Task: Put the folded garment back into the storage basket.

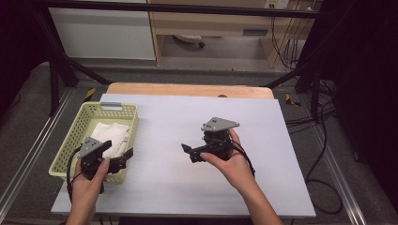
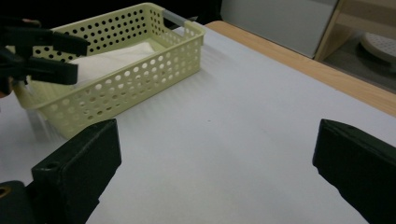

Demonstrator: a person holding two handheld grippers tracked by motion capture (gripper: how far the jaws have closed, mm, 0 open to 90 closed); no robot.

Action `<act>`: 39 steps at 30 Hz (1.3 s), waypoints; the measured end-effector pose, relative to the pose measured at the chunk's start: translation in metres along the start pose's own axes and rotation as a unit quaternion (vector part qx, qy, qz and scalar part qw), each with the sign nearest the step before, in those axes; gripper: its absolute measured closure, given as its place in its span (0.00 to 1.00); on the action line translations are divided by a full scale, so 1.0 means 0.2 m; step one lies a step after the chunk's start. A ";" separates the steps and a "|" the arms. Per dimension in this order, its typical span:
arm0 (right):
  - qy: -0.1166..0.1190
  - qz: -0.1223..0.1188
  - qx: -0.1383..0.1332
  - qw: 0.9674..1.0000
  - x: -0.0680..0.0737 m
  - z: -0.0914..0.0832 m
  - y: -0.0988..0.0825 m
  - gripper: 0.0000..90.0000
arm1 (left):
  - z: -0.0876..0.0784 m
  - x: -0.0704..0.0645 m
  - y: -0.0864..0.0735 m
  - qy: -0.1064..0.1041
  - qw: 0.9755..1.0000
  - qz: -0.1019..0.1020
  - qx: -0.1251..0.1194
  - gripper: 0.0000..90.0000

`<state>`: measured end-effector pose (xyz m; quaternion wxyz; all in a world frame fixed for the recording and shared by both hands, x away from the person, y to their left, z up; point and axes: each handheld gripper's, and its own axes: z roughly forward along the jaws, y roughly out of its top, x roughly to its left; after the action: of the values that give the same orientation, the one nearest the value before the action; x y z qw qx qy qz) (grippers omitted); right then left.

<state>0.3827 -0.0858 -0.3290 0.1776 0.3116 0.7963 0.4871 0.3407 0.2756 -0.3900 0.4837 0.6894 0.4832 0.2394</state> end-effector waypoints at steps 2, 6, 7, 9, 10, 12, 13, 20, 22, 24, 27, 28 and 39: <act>-0.002 0.000 -0.008 1.000 -0.03 -0.03 0.00 0.02 | 0.00 -0.01 -0.01 -0.005 1.000 0.000 -0.002 0.10; -0.016 0.004 -0.017 1.000 -0.09 -0.08 -0.01 0.02 | 0.01 -0.01 -0.01 -0.001 1.000 0.002 0.005 0.09; -0.022 0.009 -0.019 1.000 -0.11 -0.09 -0.01 0.02 | 0.01 -0.01 -0.01 -0.001 1.000 0.004 0.009 0.09; -0.028 0.017 -0.024 0.999 -0.14 -0.13 -0.01 0.02 | 0.02 0.00 -0.02 -0.002 1.000 0.003 0.013 0.09; -0.032 0.021 -0.027 0.999 -0.16 -0.14 -0.01 0.02 | 0.02 0.00 -0.02 -0.002 1.000 0.002 0.013 0.09; -0.041 0.025 -0.033 0.998 -0.19 -0.18 -0.01 0.02 | 0.02 0.00 -0.02 -0.002 1.000 0.000 0.013 0.09; -0.044 0.027 -0.035 0.998 -0.21 -0.19 -0.01 0.02 | 0.02 0.00 -0.02 -0.002 1.000 0.000 0.013 0.09; -0.064 0.039 -0.044 0.996 -0.29 -0.28 -0.02 0.02 | 0.03 0.00 -0.02 -0.008 1.000 -0.005 0.019 0.09; -0.069 0.041 -0.047 0.996 -0.31 -0.30 -0.02 0.02 | 0.03 0.00 -0.02 -0.009 1.000 -0.002 0.021 0.09; -0.071 0.042 -0.047 0.995 -0.33 -0.33 -0.02 0.02 | 0.03 0.00 -0.03 -0.008 1.000 0.000 0.022 0.09; -0.074 0.044 -0.050 0.995 -0.37 -0.37 -0.02 0.02 | 0.03 -0.01 -0.03 -0.007 1.000 0.001 0.021 0.09; -0.074 0.046 -0.053 0.995 -0.38 -0.39 -0.02 0.02 | 0.03 -0.01 -0.03 -0.007 1.000 0.000 0.020 0.08; -0.096 0.061 -0.069 0.991 -0.50 -0.54 -0.06 0.03 | 0.04 -0.01 -0.03 -0.005 1.000 0.005 0.025 0.07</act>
<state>0.3902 -0.2277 -0.2916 0.2443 0.3920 0.7195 0.5187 0.3431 0.2704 -0.3974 0.4676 0.7047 0.4831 0.2268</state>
